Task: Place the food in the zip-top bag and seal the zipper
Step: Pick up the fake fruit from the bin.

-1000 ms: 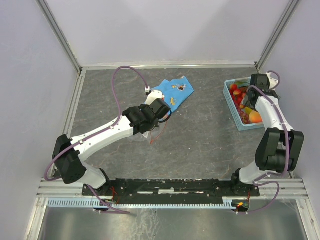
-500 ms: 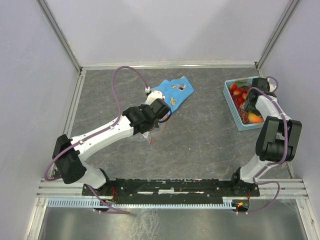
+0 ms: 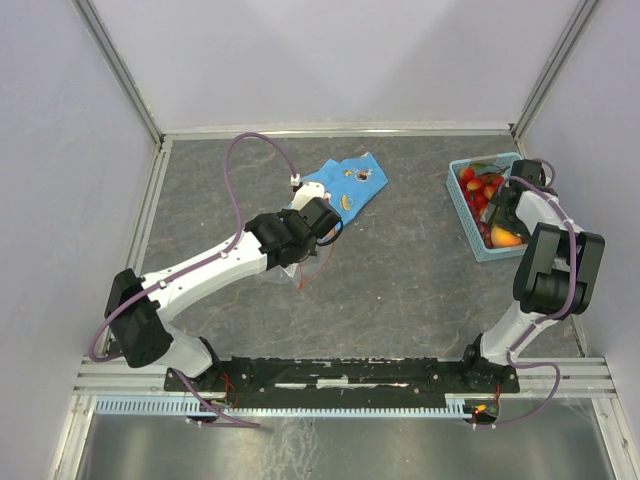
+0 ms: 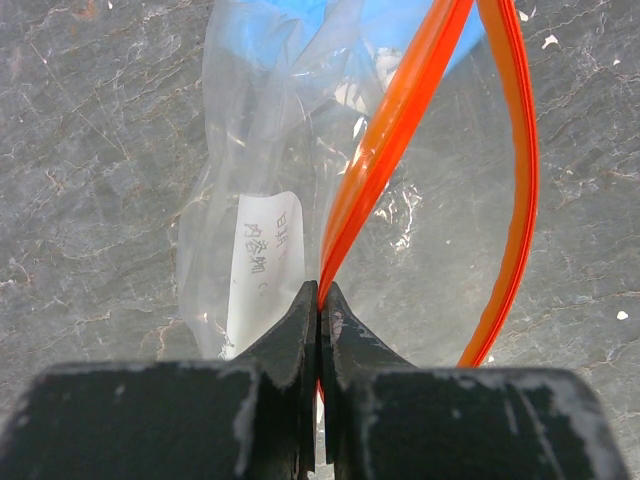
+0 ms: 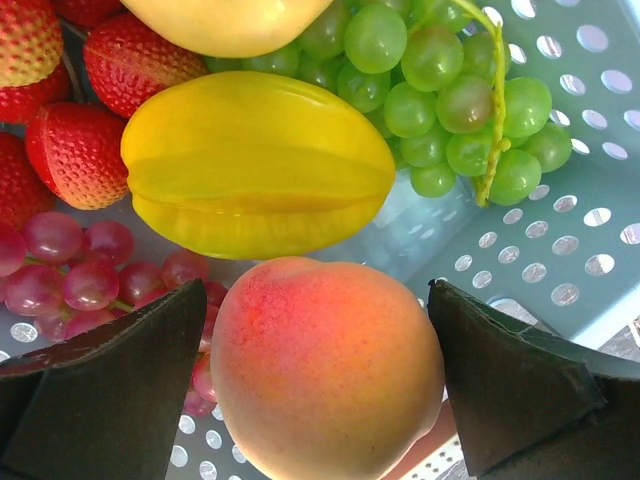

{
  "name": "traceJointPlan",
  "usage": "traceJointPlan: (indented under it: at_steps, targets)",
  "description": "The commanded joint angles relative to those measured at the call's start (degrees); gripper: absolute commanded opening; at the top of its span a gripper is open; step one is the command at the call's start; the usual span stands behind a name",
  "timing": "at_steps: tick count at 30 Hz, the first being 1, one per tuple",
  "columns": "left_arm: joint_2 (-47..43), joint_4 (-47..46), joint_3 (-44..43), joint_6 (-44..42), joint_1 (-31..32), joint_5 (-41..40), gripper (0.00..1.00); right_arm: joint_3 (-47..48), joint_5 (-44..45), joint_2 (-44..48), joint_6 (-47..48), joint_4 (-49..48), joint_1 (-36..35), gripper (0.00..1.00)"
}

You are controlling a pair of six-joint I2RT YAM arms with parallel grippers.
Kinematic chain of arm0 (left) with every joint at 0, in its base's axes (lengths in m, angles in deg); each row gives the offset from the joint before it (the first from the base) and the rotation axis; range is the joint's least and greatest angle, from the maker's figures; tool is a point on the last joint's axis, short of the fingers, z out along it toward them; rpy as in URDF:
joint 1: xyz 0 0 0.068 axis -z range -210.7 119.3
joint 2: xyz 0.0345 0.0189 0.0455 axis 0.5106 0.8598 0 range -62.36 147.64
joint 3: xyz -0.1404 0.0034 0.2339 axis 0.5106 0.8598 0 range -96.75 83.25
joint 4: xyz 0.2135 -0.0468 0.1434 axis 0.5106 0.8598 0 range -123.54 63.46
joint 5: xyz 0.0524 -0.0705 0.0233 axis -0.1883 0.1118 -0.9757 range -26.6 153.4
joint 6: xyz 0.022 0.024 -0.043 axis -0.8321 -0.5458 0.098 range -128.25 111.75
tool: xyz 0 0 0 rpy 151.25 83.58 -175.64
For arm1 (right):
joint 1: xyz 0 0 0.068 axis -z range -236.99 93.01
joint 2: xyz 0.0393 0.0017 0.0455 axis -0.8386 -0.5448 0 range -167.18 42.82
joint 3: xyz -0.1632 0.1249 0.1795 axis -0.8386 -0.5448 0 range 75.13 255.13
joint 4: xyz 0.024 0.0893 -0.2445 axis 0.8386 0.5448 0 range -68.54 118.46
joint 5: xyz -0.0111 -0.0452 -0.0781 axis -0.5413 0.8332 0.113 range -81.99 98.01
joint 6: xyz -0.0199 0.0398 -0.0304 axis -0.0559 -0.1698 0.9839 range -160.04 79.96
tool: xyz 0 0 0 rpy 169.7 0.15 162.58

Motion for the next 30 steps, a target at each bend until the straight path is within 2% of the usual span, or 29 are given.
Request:
traceJointPlan:
  at_steps: [1, 11, 22, 30]
  targets:
    - [-0.53, -0.42, -1.06, 0.65, -0.31, -0.7, 0.03, 1.6, -2.51, -0.37, 0.79, -0.21, 0.23, 0.98]
    - [-0.94, -0.33, -2.1, -0.18, -0.31, -0.71, 0.03, 2.22, -1.82, 7.79, -3.08, 3.24, 0.27, 0.75]
    - [-1.79, -0.57, -1.88, -0.28, -0.3, -0.35, 0.03, 0.0, -7.86, 17.07, -5.17, 3.37, -0.08, 0.68]
    - [-2.32, -0.8, -1.83, 0.6, -0.31, 1.08, 0.03, -3.87, -21.89, 24.67, -9.75, -0.86, -6.45, 0.66]
